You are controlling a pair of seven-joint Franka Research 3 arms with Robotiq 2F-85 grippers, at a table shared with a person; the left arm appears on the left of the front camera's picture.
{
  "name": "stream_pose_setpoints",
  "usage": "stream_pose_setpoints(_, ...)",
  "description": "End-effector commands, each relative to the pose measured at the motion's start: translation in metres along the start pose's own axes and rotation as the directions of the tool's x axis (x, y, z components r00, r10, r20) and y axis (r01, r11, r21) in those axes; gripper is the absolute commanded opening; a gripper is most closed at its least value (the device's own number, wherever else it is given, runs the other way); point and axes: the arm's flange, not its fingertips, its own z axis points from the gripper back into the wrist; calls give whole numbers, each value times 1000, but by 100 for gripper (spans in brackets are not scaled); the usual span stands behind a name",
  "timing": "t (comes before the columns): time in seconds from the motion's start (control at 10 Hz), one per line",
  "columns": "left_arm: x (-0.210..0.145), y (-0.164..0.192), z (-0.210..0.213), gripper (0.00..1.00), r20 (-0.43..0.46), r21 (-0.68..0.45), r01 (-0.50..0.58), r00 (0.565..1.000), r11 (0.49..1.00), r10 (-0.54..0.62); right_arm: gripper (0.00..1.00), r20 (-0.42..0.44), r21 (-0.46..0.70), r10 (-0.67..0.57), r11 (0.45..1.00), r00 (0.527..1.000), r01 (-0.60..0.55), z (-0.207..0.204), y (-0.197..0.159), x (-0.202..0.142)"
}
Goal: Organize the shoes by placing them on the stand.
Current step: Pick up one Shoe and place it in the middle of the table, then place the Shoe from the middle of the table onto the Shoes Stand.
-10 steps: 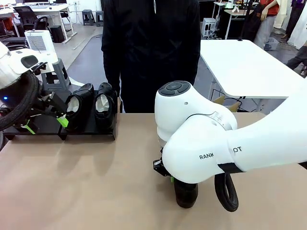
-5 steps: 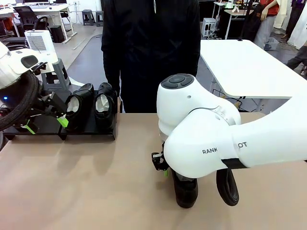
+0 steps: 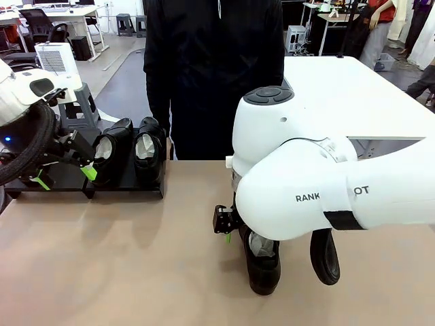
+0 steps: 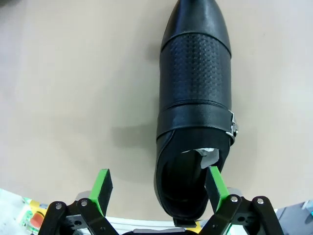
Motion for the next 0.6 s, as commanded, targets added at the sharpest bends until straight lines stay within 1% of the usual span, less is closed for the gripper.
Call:
stream_pose_setpoints(0.0,1,2,0,100,-3,-16,12,1000,1000,-12,100,16,-24,-25,999,1000,25,-3,3,1)
stream_pose_setpoints(0.5,1,2,0,100,-3,-16,12,1000,1000,-12,100,16,-24,-25,999,1000,25,-3,3,1)
